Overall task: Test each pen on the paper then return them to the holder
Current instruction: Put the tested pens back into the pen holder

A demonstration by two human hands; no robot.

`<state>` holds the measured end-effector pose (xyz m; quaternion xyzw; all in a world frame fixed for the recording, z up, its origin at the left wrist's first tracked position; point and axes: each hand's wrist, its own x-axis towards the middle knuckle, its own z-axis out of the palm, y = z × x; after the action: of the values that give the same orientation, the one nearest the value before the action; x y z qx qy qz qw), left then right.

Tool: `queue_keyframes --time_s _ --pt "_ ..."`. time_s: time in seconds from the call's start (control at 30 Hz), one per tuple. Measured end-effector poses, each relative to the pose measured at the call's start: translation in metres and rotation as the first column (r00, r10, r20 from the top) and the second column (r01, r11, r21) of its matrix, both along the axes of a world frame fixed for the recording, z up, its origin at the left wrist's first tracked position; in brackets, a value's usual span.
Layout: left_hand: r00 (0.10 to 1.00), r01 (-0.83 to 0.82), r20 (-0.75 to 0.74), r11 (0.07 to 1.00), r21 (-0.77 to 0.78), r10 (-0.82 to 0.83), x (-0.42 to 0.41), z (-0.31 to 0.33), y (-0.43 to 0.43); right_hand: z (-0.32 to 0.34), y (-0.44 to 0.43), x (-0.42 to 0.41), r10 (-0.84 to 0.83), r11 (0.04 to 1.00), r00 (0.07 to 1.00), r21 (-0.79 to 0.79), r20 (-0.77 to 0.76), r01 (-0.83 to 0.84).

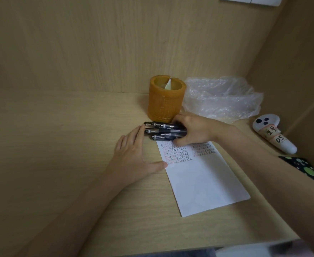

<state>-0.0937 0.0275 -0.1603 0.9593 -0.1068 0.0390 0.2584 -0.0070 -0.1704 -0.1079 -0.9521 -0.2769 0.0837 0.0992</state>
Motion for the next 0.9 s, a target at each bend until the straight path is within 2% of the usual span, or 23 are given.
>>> queue_keyframes --time_s 0.3,0.4,0.5,0.73,0.83,0.9 --pt "0.999 0.003 0.033 1.0 -0.026 -0.002 -0.001 -0.002 0.0 -0.012 0.0 0.009 0.057 0.998 0.994 0.005 0.091 -0.057" --pt "1.0 -0.001 0.021 1.0 -0.026 0.001 0.0 -0.001 0.0 -0.016 -0.006 0.01 0.046 0.998 0.989 0.03 0.143 -0.051" --pt "1.0 -0.004 0.007 1.0 -0.017 0.004 -0.001 0.0 0.0 -0.017 -0.011 0.011 0.012 0.997 0.992 0.07 0.128 -0.021" --pt "0.999 -0.002 -0.042 1.0 -0.003 0.002 -0.004 0.005 -0.001 -0.013 -0.011 0.007 0.012 0.997 0.983 0.077 0.183 -0.027" --pt "0.998 0.0 -0.065 1.0 0.005 0.0 -0.003 0.005 -0.001 0.001 -0.011 -0.004 0.003 0.99 0.978 0.137 0.21 -0.033" --pt "0.998 0.001 -0.068 1.0 0.008 0.0 -0.004 0.005 -0.001 0.012 -0.01 -0.016 -0.044 0.957 0.986 0.29 0.159 -0.004"
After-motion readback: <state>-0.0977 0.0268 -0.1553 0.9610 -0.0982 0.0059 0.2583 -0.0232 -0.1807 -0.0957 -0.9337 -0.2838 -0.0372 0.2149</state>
